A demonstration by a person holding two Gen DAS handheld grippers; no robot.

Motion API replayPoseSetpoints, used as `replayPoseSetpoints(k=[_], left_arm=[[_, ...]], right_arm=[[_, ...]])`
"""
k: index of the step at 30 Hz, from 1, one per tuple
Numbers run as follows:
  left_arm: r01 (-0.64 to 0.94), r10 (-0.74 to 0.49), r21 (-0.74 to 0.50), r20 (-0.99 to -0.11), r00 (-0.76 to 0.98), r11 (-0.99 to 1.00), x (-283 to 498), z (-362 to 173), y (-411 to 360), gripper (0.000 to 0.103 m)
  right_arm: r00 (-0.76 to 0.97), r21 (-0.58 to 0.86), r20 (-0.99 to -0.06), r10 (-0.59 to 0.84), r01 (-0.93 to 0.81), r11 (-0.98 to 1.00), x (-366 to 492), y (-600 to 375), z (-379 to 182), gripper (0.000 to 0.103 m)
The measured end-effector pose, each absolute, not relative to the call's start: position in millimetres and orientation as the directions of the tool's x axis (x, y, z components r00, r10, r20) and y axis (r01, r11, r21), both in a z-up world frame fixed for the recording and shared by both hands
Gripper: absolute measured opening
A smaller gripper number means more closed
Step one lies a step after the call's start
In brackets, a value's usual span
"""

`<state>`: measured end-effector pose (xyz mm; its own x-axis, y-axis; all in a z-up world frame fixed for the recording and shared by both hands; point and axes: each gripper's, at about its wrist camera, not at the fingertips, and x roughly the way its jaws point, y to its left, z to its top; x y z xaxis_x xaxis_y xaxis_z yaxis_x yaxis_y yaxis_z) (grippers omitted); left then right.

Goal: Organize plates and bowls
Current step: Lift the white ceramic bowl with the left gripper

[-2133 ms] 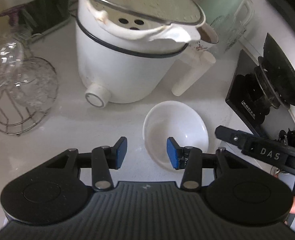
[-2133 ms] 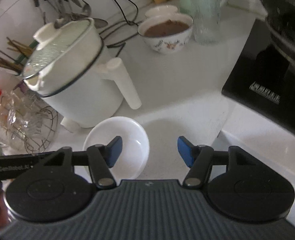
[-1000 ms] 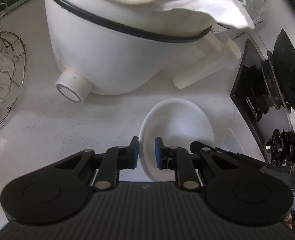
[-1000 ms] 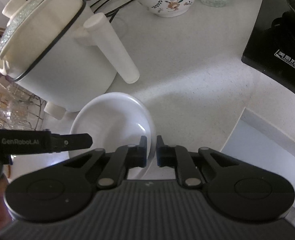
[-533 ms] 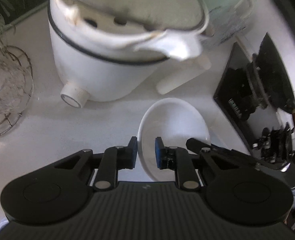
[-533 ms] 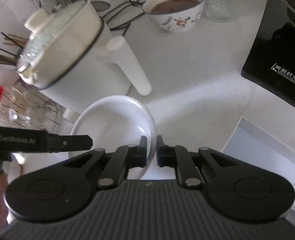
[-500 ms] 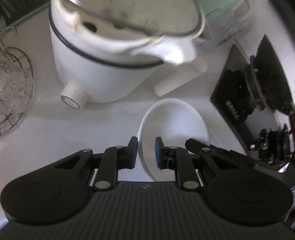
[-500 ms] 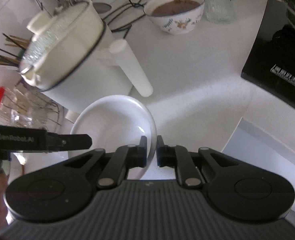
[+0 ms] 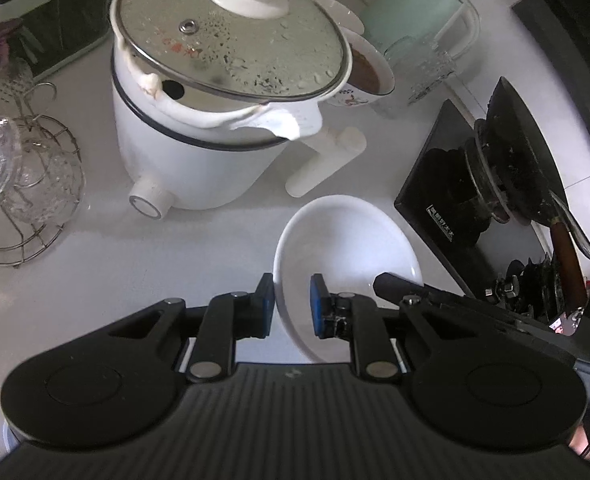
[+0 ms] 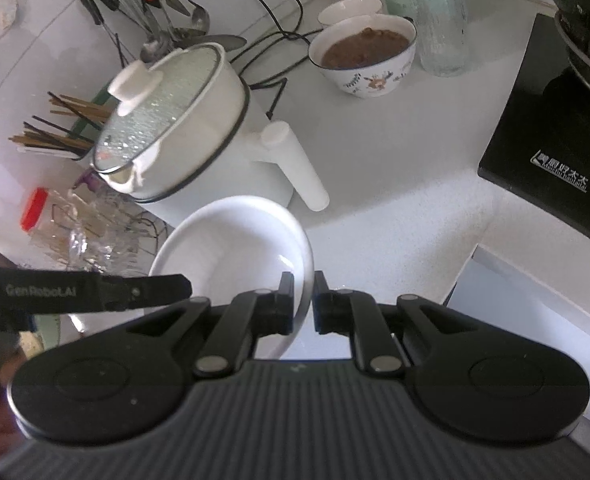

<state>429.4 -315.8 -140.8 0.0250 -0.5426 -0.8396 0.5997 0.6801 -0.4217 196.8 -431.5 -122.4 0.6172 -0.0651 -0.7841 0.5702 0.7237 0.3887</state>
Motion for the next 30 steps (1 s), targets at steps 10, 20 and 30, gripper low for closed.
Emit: replayPoseSetpoints(k=[10,20,30], left_arm=[[0.603,-0.549,-0.375,-0.826,0.128,0.704,415,-112,-289,0.021],[0.538,-0.556,-0.377,-0.802,0.217,0.754,404,-98,-238,0.026],[0.426,-0.532,-0.379,-0.777,0.336,0.822,386,-88,-171,0.026]], right_arm=[[0.669,0.401,-0.742,-0.044,0.495,0.771,202,-413,-104,0.012],[0.706,0.415,-0.708,0.020,0.393,0.821,212,-385,-90,0.012],[0.712,0.400,-0.692,0.121,0.239,0.885,233,-343,-79,0.012]])
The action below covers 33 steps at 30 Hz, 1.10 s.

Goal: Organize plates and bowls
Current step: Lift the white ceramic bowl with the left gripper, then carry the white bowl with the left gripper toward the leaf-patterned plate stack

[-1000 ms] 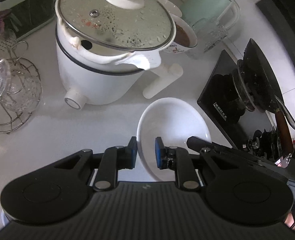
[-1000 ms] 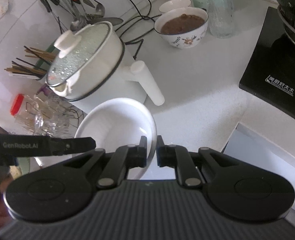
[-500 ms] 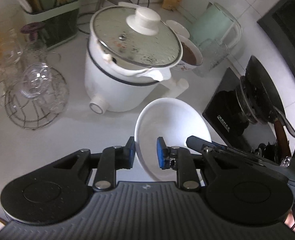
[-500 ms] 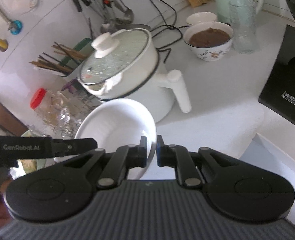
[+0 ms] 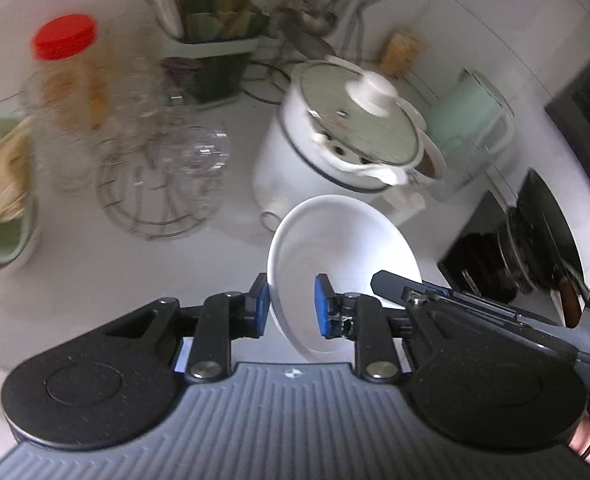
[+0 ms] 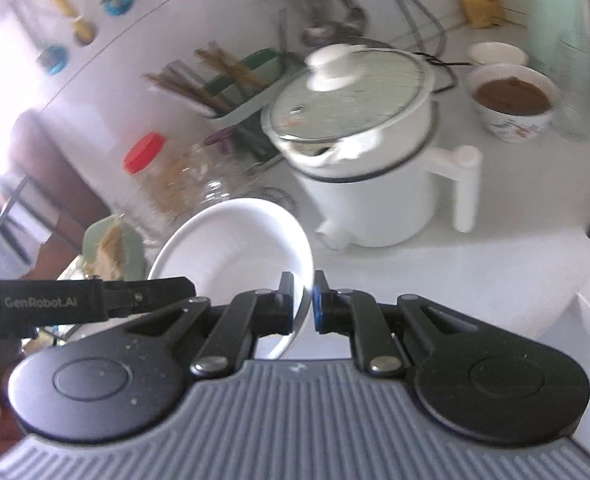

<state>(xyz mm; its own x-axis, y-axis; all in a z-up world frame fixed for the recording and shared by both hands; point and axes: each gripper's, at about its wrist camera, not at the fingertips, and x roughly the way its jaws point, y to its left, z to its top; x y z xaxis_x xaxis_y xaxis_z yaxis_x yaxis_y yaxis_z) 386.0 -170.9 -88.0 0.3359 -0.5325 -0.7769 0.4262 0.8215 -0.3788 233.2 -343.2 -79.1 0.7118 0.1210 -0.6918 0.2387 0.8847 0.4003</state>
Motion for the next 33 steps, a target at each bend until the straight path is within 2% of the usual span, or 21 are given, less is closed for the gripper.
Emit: replayPoseSetpoints(k=[14,21,28,33], left_arm=[[0.266,-0.476,-0.396,-0.759,0.444,0.879,361,-104,-108,0.026],[0.189,-0.421,-0.378,-0.785,0.454,0.907,352,-131,-84,0.026],[0.154,-0.324,-0.285,-0.836,0.442,0.946,346,-165,-76,0.026],[0.113,-0.314,-0.295,-0.843,0.436,0.949,340,-176,-61,0.026]], right_arm=[[0.664,0.379,-0.713,0.227,0.092,0.921,252,-295,-83,0.014],[0.590,0.371,-0.758,0.277,0.041,0.928,261,-270,-107,0.014],[0.509,0.338,-0.809,0.294,-0.008,0.941,270,-247,-131,0.014],[0.471,0.334,-0.826,0.309,-0.032,0.942,272,-235,-142,0.014]])
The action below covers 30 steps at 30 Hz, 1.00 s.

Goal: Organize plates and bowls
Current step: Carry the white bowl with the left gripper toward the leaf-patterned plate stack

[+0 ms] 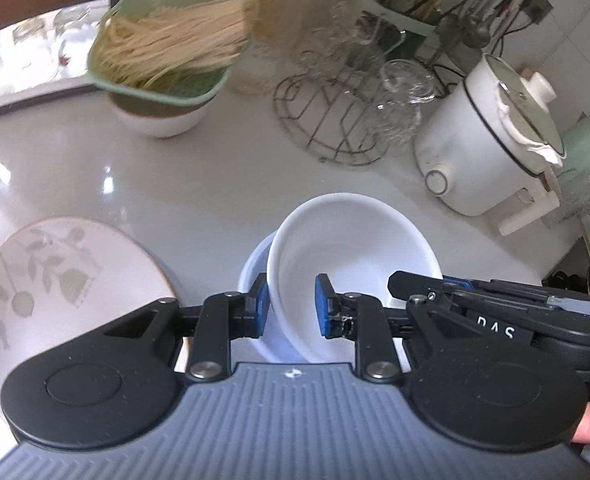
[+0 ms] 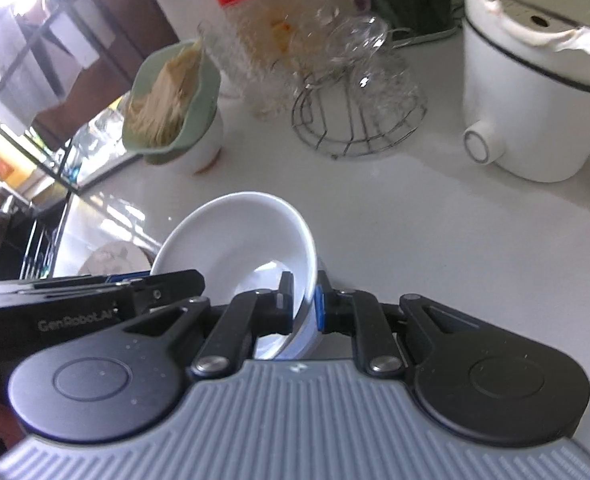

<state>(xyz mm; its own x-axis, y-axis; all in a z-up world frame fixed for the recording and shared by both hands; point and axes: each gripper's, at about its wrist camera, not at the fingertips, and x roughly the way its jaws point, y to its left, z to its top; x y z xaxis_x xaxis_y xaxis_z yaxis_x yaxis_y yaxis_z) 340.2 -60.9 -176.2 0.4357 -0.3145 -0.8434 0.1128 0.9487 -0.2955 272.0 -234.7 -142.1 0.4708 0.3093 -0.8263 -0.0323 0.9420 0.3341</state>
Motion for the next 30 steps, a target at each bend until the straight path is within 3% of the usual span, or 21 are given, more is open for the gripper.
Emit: replayPoseSetpoints(k=[8,10,12,30], left_arm=[[0.098,-0.289,-0.273,-0.866,0.408,0.957,341,-185,-54,0.026],[0.096,-0.282,-0.266,-0.872,0.399,0.959,343,-187,-52,0.031],[0.086,-0.280,-0.268,-0.880,0.383,0.960,345,-191,-49,0.041],[0.028,-0.278,-0.291,-0.872,0.403,0.956,352,-196,-42,0.043]], right_arm=[[0.459,0.358,-0.827,0.326,-0.017,0.934,285,-230,-147,0.016],[0.464,0.363,-0.825,0.323,-0.003,0.932,287,-233,-148,0.034],[0.466,0.375,-0.822,0.327,0.011,0.927,291,-237,-149,0.037],[0.280,0.452,-0.867,0.411,0.096,0.887,322,-232,-215,0.033]])
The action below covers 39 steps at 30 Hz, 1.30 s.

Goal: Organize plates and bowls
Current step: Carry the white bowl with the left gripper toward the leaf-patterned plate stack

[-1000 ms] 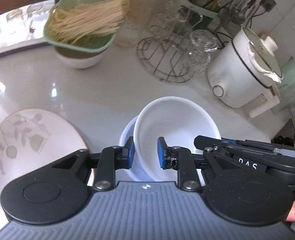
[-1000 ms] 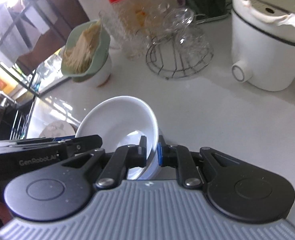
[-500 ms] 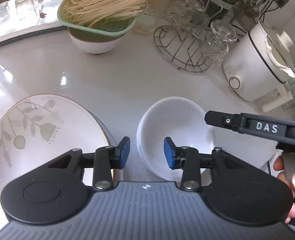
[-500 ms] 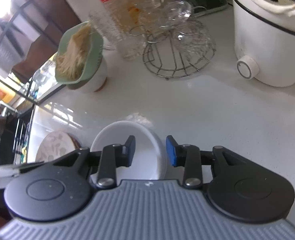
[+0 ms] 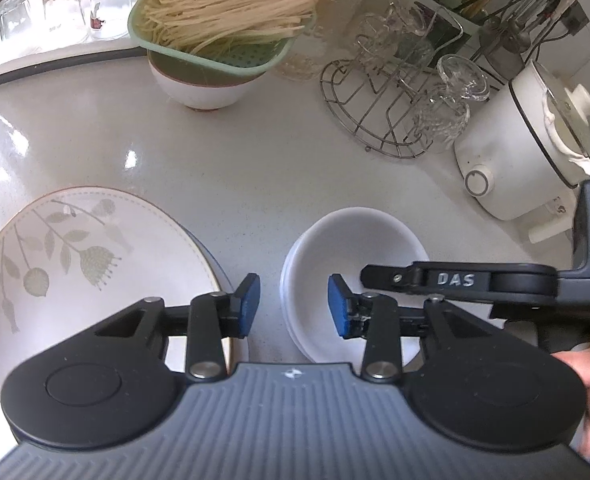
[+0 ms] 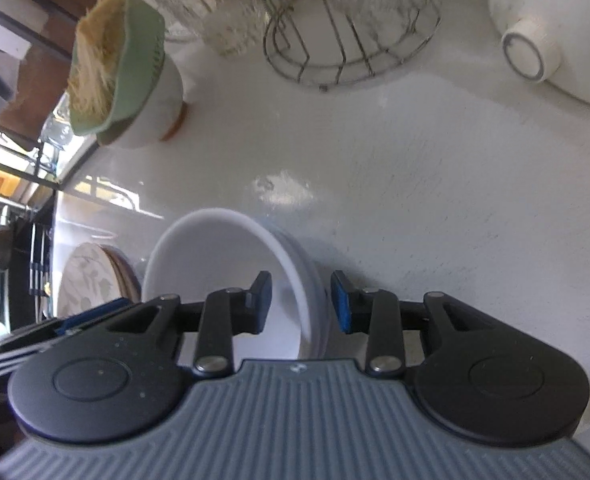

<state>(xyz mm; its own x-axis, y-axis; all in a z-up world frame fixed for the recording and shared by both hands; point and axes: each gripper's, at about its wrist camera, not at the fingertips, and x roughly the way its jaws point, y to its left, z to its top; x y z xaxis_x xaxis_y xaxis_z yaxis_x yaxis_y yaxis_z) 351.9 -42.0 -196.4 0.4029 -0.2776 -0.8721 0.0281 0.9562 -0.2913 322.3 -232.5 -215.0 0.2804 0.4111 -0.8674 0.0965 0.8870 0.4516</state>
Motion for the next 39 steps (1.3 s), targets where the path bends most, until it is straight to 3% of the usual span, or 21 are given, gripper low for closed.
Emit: replayPoseSetpoints(k=[9,14,39], left_arm=[[0.018,-0.284,-0.298,-0.884,0.372,0.954,355,-203,-48,0.043],[0.033,-0.293,-0.301,-0.887,0.356,0.953,357,-205,-58,0.043],[0.112,-0.410,-0.395,-0.879,0.244,0.912,385,-247,-114,0.040]], right_arm=[[0.279,0.483,-0.854,0.438,0.116,0.868,322,-245,-215,0.019],[0.292,0.475,-0.857,0.425,0.129,0.870,318,-261,-214,0.016],[0.336,0.437,-0.875,0.348,0.241,0.867,281,-315,-212,0.016]])
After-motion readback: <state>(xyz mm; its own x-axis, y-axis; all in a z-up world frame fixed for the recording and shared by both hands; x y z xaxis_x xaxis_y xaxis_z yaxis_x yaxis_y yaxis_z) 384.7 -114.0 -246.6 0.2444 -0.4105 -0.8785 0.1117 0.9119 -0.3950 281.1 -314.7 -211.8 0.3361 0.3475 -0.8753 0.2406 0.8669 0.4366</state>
